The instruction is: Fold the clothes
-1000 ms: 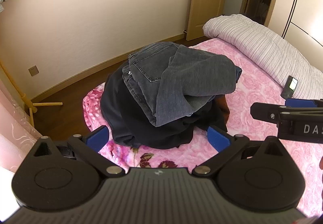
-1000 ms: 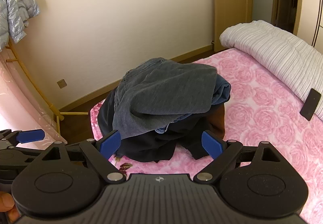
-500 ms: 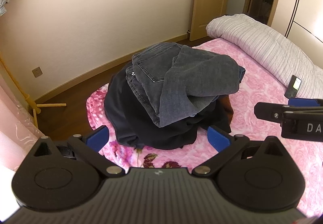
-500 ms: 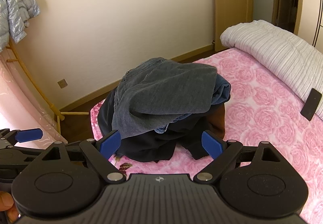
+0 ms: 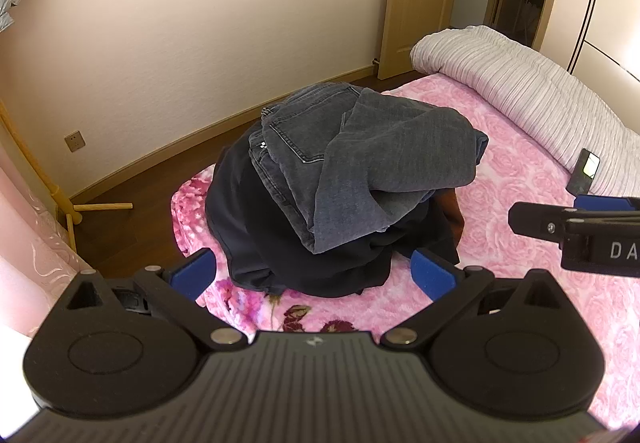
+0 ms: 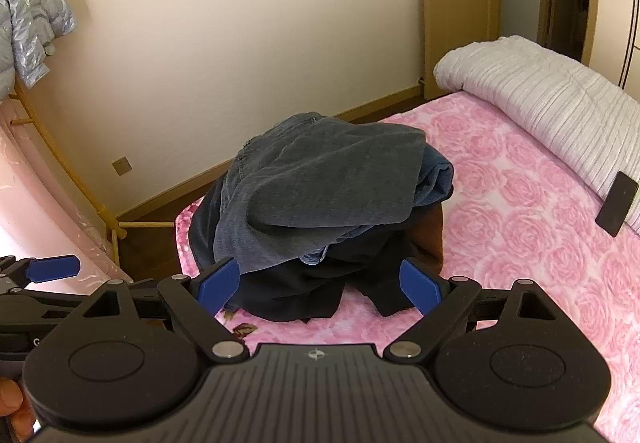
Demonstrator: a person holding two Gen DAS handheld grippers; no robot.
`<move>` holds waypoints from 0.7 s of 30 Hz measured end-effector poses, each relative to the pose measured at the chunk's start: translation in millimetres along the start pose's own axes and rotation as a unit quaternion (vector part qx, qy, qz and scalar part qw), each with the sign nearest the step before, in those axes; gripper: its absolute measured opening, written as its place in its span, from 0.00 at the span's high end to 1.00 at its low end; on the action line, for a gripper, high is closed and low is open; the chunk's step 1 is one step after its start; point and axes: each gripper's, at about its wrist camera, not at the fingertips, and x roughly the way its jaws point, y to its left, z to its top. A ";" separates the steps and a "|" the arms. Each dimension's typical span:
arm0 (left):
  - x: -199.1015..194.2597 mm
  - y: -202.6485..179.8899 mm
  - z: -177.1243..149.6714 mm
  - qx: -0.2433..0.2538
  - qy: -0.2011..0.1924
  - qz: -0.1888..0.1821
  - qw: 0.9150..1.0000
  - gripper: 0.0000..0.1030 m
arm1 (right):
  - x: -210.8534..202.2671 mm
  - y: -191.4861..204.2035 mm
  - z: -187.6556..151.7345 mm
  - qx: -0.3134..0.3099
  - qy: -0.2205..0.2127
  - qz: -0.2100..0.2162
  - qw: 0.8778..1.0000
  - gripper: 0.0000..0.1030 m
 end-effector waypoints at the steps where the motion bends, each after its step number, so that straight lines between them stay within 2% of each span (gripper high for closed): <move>1: 0.2 -1.0 0.2 0.001 0.000 0.000 1.000 0.01 | 0.3 -1.6 -0.1 0.001 0.000 0.000 1.000 0.13; 10: 3.6 -4.2 -5.7 0.022 -0.004 0.009 1.000 0.01 | 4.9 -16.2 -0.8 -0.012 -0.004 0.012 1.000 0.13; 14: 11.9 1.5 -10.3 0.054 -0.011 0.008 0.998 0.01 | 10.7 -16.2 -1.2 -0.063 -0.015 0.012 0.998 0.13; 21: 62.4 28.5 6.5 0.107 -0.003 -0.022 0.994 0.01 | 51.0 -18.3 17.5 -0.075 0.010 -0.014 0.997 0.13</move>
